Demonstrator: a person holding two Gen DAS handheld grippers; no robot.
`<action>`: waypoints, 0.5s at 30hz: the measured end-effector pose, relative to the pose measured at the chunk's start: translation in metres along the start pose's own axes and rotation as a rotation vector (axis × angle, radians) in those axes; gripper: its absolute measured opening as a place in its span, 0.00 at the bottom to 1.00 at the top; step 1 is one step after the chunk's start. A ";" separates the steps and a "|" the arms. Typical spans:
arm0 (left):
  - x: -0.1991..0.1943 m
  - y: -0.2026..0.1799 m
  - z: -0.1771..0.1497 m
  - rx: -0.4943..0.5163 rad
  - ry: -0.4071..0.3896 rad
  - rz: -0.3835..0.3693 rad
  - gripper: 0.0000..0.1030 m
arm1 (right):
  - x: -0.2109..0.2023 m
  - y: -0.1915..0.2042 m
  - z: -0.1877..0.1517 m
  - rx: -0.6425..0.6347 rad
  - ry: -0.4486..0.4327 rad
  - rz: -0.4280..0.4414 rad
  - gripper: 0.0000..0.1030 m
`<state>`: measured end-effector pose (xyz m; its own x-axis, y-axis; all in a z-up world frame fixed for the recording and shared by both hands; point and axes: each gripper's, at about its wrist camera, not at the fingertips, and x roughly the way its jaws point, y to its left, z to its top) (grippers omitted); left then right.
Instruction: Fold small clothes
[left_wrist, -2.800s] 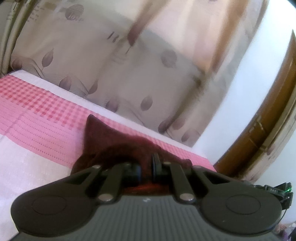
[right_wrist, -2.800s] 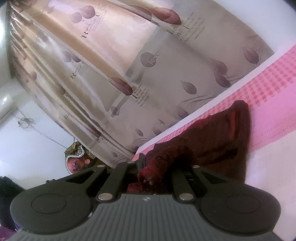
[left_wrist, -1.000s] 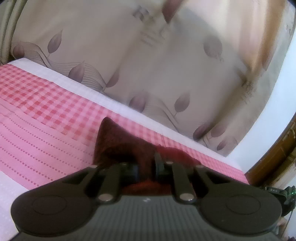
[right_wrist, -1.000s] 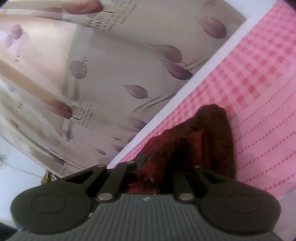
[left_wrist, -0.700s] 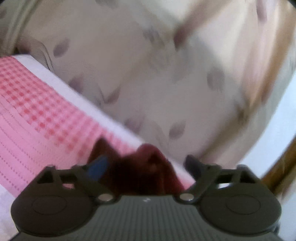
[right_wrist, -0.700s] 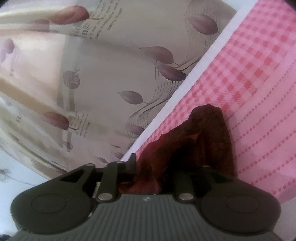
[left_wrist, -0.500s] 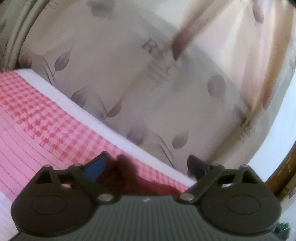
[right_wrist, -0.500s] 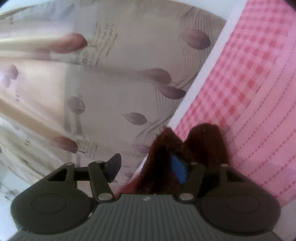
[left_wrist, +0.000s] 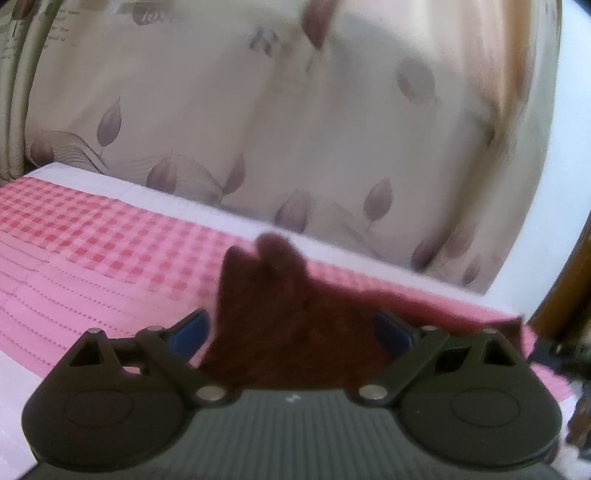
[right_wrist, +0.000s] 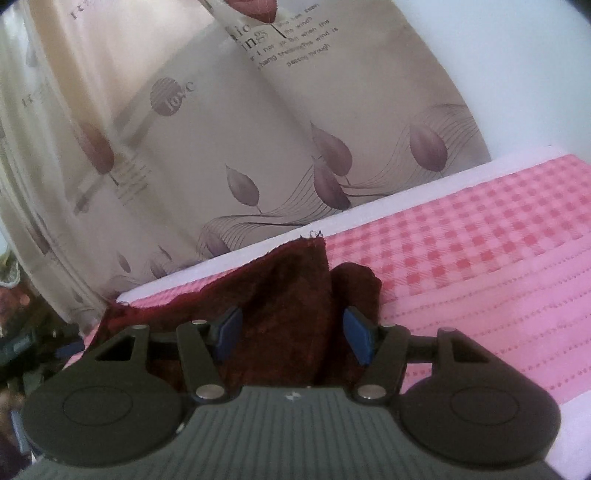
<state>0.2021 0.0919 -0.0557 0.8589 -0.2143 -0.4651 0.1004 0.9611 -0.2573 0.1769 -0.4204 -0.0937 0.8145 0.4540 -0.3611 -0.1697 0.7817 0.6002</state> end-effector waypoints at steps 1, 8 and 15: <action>0.002 0.001 -0.001 0.010 0.003 0.010 0.93 | 0.005 -0.002 0.002 0.006 -0.004 -0.011 0.61; 0.019 -0.003 -0.006 0.111 0.071 0.111 0.39 | 0.042 -0.003 0.007 -0.036 0.039 -0.054 0.17; 0.009 0.033 -0.012 -0.103 0.004 0.178 0.32 | 0.041 -0.016 -0.002 -0.003 0.033 -0.085 0.13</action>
<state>0.2076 0.1198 -0.0788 0.8566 -0.0432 -0.5141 -0.1053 0.9609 -0.2560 0.2119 -0.4133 -0.1189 0.8073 0.3997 -0.4341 -0.1023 0.8194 0.5641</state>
